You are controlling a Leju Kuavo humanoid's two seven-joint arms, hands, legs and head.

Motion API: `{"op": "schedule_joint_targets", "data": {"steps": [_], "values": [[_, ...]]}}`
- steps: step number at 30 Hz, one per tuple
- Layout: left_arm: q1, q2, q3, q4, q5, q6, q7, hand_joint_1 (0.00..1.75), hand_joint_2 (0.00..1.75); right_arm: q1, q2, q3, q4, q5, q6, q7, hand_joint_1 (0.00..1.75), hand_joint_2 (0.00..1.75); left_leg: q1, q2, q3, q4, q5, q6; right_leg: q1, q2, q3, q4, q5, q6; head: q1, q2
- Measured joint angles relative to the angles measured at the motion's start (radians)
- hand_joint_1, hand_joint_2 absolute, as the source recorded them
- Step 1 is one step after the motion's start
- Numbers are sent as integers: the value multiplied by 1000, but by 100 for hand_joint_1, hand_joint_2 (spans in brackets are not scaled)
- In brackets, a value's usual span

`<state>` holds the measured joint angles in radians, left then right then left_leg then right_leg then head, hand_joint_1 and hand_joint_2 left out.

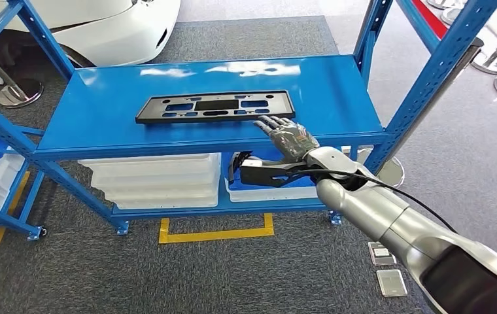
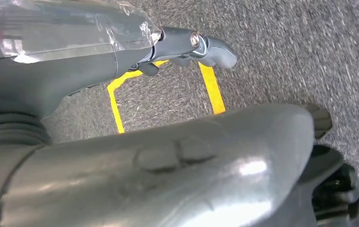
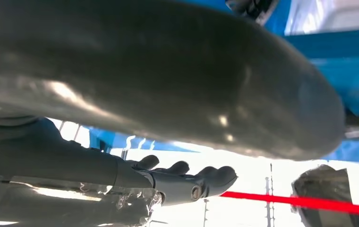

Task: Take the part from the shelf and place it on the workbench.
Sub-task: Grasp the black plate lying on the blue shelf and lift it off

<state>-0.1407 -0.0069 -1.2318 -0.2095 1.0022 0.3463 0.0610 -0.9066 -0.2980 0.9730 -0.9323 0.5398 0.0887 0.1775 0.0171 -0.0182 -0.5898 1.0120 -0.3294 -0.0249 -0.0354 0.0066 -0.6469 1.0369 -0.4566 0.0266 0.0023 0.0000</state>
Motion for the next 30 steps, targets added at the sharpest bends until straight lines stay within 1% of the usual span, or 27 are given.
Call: {"op": "schedule_joint_targets", "data": {"steps": [1, 2, 3, 4, 5, 7, 8, 9, 10, 11, 12, 13, 14, 15, 16, 18, 19, 20, 21, 23, 24, 25, 26, 27, 28, 29, 30], "values": [[0, 0, 0, 0, 0, 1, 0, 0, 0, 0, 1, 1, 1, 1, 1, -1, 0, 0, 0, -1, -3, 10, -6, -6, 2, -1, -2, 6, -6, -16, 1, 0], [1, -1, 0, 0, 0, 1, 0, 0, 0, 0, 2, 1, 1, 2, 1, -2, 0, 0, 0, 0, -3, 17, -13, -12, 3, -2, -1, 13, -1, -30, -1, 0], [2, -1, 0, 0, 0, 2, 0, 0, 0, -3, 3, 1, 2, 3, 1, -3, 0, 0, 0, 2, -4, 29, -21, -17, 3, -2, 2, 15, -3, -39, -5, 0], [1, -1, 0, 0, -1, 2, 0, 0, 0, -6, 3, 1, 2, 3, 1, -4, 0, 0, 0, 4, -11, 53, -34, -21, 3, -2, 5, 15, -5, -45, -10, 0], [0, -1, 0, 0, -2, 2, 0, 0, 0, -8, 4, 1, 2, 4, 0, -6, 0, 0, 1, 7, -30, 97, -57, -25, 3, -2, 9, 14, -6, -49, -16, 0], [-2, -2, 0, 0, -3, 2, 0, 0, 0, -10, 4, 1, 2, 5, 0, -7, 0, 0, 2, 9, -95, 224, -115, -29, 7, -4, 12, 14, -10, -56, -31, 0], [-2, -2, 0, 0, -3, 2, 1, 0, 0, -10, 4, 1, 2, 5, 0, -7, 0, 0, 2, 10, -126, 280, -136, -29, 10, -4, 13, 14, -11, -58, -36, 0], [-1, -2, 0, 0, -3, 2, 1, 0, 0, -10, 4, 1, 2, 5, 0, -7, 0, 0, 1, 10, -144, 307, -139, -26, 13, -4, 15, 14, -12, -59, -40, 0], [0, -2, 0, 0, -3, 2, 1, 0, 0, -10, 4, 1, 2, 6, 0, -7, 0, 0, 0, 10, -143, 295, -124, -21, 15, -4, 17, 14, -13, -60, -43, 0], [0, -2, 0, 0, -3, 2, 2, 0, 0, -10, 4, 1, 2, 6, 0, -7, 0, 0, -3, 10, -125, 248, -92, -14, 18, -4, 20, 14, -15, -60, -46, 0], [0, -1, 0, 0, -4, 3, 2, 0, 0, -11, 5, 1, 2, 6, 0, -7, 0, 0, -8, 10, -95, 178, -52, -4, 19, -4, 24, 13, -16, -60, -48, 0], [0, -1, 0, 0, -4, 3, 2, 0, 0, -12, 5, 1, 2, 6, 0, -7, 0, 0, -13, 12, -70, 111, -24, 6, 22, -4, 26, 13, -17, -59, -49, 0], [-1, -1, 0, 0, -4, 3, 2, 0, 0, -13, 6, 1, 2, 6, 0, -7, 0, 0, -18, 14, -52, 62, -10, 13, 23, -4, 28, 11, -18, -57, -50, 0], [-2, -1, 0, 0, -4, 3, 2, 0, 0, -14, 7, 1, 2, 6, 0, -7, 0, 0, -22, 17, -45, 35, -5, 19, 23, -5, 28, 10, -19, -54, -50, 0], [-2, -1, 0, 0, -4, 4, 2, 0, 0, -14, 8, 1, 2, 7, 0, -7, 0, 0, -25, 19, -47, 28, -8, 22, 23, -6, 29, 8, -20, -49, -49, 0], [-1, -2, 0, 0, -5, 4, 2, 0, 0, -15, 8, 1, 2, 10, 0, -8, 0, 0, -23, 20, -38, 15, 6, 29, 22, -9, 32, 8, -24, -38, -47, 0], [-1, -3, 0, 0, -6, 4, 2, 0, 0, -16, 9, 1, 2, 12, 0, -8, 0, 0, -20, 20, -30, 6, 12, 33, 22, -9, 29, 21, -34, -34, -44, 0], [-1, -4, 0, 0, -6, 5, 3, 0, 0, -18, 8, 1, 2, 15, 0, -9, 0, 0, -18, 19, -24, -2, 18, 36, 23, -9, 16, 51, -54, -31, -38, 0], [-2, -4, 0, 0, -6, 5, 3, 0, 0, -19, 8, 1, 2, 17, 0, -9, 0, 0, -18, 19, -19, -6, 21, 39, 22, -8, -8, 103, -83, -29, -32, 0], [-3, -5, 0, 0, -6, 6, 4, 0, 0, -17, 8, 1, 2, 20, 0, -11, 0, 0, -20, 18, -19, -6, 20, 44, 22, -8, -70, 227, -136, -25, -23, 0], [-3, -6, 0, 0, -6, 6, 4, 0, 0, -15, 8, 1, 3, 21, 0, -13, 0, 0, -22, 17, -19, -4, 19, 45, 22, -8, -90, 264, -141, -25, -18, 0], [-2, -8, 0, 0, -6, 7, 4, 0, 0, -14, 8, 1, 4, 23, 0, -14, 0, 0, -23, 16, -19, -1, 16, 46, 22, -8, -94, 265, -128, -25, -14, 0], [-2, -9, 0, 0, -5, 7, 4, 0, 0, -15, 8, 1, 4, 25, 0, -16, 0, 0, -24, 14, -18, 3, 12, 45, 22, -8, -80, 227, -97, -26, -8, 0], [-2, -10, 0, 0, -4, 8, 5, 0, 0, -17, 9, 1, 4, 27, -1, -19, 0, 0, -24, 13, -17, 8, 7, 44, 23, -8, -51, 160, -58, -29, -3, 0], [-2, -11, 0, 0, -3, 9, 5, 0, 0, -20, 9, 1, 5, 29, -1, -22, 0, 0, -26, 13, -19, 13, 2, 41, 25, -8, -22, 95, -31, -33, 0, 0], [-3, -12, 0, 0, -2, 9, 5, 0, 0, -22, 10, 1, 6, 31, -2, -25, 0, 0, -27, 12, -20, 19, -2, 38, 27, -8, 0, 44, -14, -38, 2, 0], [-2, -12, 0, 0, -1, 10, 5, 0, 0, -24, 12, 1, 6, 32, -2, -27, 0, 0, -28, 12, -22, 22, -6, 34, 29, -8, 12, 16, -8, -43, 2, 0]]}}
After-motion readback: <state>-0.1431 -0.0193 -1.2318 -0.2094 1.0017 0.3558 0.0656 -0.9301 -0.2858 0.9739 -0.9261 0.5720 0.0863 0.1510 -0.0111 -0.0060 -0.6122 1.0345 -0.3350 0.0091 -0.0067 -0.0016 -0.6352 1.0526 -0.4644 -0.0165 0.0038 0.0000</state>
